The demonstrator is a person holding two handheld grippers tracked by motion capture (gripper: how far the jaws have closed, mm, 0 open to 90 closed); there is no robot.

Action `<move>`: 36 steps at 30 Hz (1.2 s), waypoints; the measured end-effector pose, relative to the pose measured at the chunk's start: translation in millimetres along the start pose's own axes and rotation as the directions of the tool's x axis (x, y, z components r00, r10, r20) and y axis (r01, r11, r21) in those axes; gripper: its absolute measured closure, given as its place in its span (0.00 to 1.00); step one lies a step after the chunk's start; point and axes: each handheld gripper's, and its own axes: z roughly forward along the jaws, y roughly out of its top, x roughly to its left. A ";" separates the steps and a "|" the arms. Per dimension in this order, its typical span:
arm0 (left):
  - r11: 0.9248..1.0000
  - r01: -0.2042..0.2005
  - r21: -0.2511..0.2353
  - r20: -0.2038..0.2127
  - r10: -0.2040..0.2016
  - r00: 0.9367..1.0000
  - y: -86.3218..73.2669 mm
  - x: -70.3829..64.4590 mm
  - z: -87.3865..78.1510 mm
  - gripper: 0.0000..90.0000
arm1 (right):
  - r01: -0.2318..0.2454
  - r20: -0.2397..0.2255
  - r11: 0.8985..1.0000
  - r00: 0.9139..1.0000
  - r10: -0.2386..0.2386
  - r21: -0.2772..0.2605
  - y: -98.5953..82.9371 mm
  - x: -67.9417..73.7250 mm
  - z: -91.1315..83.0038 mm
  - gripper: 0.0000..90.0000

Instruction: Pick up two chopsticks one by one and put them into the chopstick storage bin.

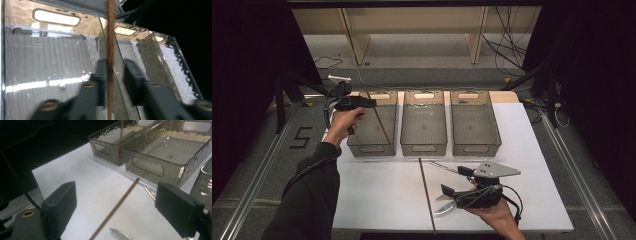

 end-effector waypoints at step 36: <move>0.958 -0.257 -0.129 0.007 0.260 0.966 -123.1 -41.3 -59.2 0.20 | 0.008 0.101 0.971 0.994 -0.033 0.241 6.7 26.4 40.5 0.31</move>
